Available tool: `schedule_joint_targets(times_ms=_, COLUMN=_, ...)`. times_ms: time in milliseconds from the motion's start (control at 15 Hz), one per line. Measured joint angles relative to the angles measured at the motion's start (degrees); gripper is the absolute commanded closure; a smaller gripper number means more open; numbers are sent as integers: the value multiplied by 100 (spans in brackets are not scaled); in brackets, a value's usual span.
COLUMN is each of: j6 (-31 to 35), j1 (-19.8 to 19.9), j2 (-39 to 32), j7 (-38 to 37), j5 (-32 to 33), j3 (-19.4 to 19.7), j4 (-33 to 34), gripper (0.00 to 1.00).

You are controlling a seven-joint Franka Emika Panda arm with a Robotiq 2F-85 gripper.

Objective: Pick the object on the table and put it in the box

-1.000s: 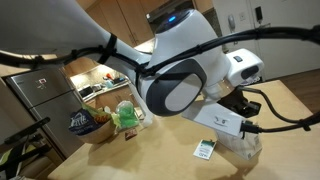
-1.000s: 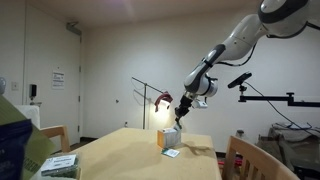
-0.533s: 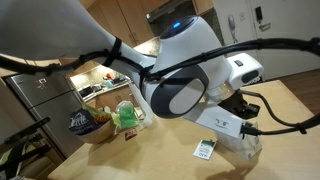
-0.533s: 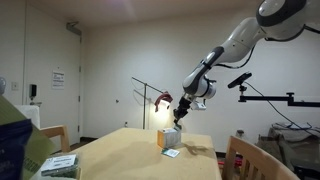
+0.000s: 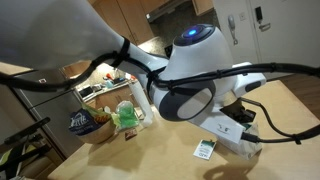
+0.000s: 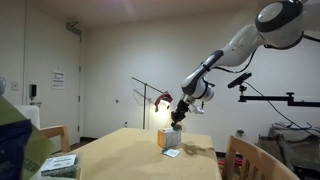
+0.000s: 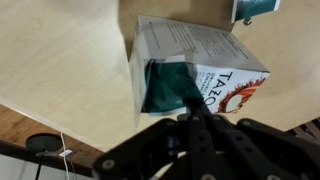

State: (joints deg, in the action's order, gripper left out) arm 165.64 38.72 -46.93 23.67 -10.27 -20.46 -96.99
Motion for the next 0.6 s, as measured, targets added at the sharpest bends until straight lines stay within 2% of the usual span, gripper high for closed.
schedule_joint_targets(times_ms=200, j6=-262, j1=166, j2=-76, j7=9, j5=-8, j3=-88, j4=123, gripper=100)
schedule_joint_targets(times_ms=467, j6=-451, j1=203, j2=-76, j7=7, j5=-17, j3=8, j4=227, gripper=100)
schedule_joint_targets(times_ms=533, j6=-456, j1=196, j2=-76, j7=4, j5=-17, j3=47, j4=245, gripper=75)
schedule_joint_targets(times_ms=600, j6=-458, j1=184, j2=-76, j7=1, j5=-17, j3=92, j4=265, gripper=73)
